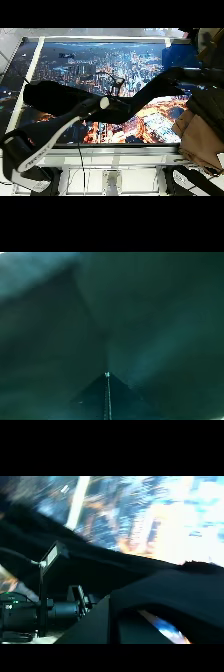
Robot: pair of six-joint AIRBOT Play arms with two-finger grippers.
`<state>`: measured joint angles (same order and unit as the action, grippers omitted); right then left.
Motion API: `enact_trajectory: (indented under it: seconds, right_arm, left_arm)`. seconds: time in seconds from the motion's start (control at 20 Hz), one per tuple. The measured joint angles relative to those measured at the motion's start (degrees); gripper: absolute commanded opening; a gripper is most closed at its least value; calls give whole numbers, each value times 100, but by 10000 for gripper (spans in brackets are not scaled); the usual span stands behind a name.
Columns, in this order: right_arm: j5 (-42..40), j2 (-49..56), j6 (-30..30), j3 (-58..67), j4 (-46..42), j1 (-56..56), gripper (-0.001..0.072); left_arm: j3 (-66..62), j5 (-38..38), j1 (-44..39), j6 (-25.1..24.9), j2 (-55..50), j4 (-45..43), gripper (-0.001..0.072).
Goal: Fold the clothes and pants, and hang the long-sleeved shirts on hangers.
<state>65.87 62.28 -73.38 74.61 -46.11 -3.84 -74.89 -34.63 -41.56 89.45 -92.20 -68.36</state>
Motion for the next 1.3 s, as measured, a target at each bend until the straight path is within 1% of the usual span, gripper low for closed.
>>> enact_trajectory:
  seconds: [0.15, 0.3, 0.5, 0.65, 0.7, 0.75, 0.8, 0.85, 0.95, 1.0, 1.05, 1.1, 1.2, 1.3]
  right_arm:
    - [-175, 896, -79, 649, -116, 846, 6]
    - [-286, 1908, -175, 1285, -188, 1700, 6]
    - [-516, 3176, -317, 1912, -221, 2813, 6]
    - [-782, 3928, -358, 2253, -227, 3560, 8]
    - [-927, 4116, -363, 2337, -236, 3783, 19]
    - [-1102, 4251, -365, 2389, -260, 3956, 128]
    - [-1311, 4358, -369, 2439, -299, 4118, 333]
    - [-1504, 4428, -365, 2490, -313, 4234, 442]
    - [-1749, 4522, -363, 2658, -350, 4343, 440]
    - [-1735, 4551, -363, 2813, -409, 4332, 430]
    - [-1591, 4562, -363, 3003, -514, 4266, 361]
    - [-1287, 4559, -382, 3237, -691, 4142, 308]
    - [-411, 4476, -492, 3633, -1207, 3755, 308]
    - [555, 4225, -560, 3748, -1709, 3235, 308]
  left_arm:
    - [0, -442, 669, -17, 726, -522, 13]
    - [0, -990, 1609, -31, 1692, -1080, 13]
    - [0, -1606, 2824, -33, 2828, -1410, 13]
    - [-2, -1998, 3458, -35, 3353, -1499, 13]
    - [0, -2131, 3613, -35, 3464, -1521, 12]
    - [0, -2243, 3729, -37, 3545, -1541, 12]
    - [2, -2337, 3805, -37, 3595, -1556, 13]
    - [7, -2422, 3858, -42, 3635, -1576, 13]
    - [9, -2527, 3934, -44, 3687, -1639, 13]
    - [11, -2553, 3954, -48, 3698, -1652, 13]
    - [11, -2583, 3967, -46, 3713, -1665, 13]
    - [11, -2603, 3980, -46, 3722, -1668, 13]
    - [11, -2638, 3993, -44, 3733, -1676, 13]
    - [11, -2653, 4002, -44, 3735, -1687, 13]
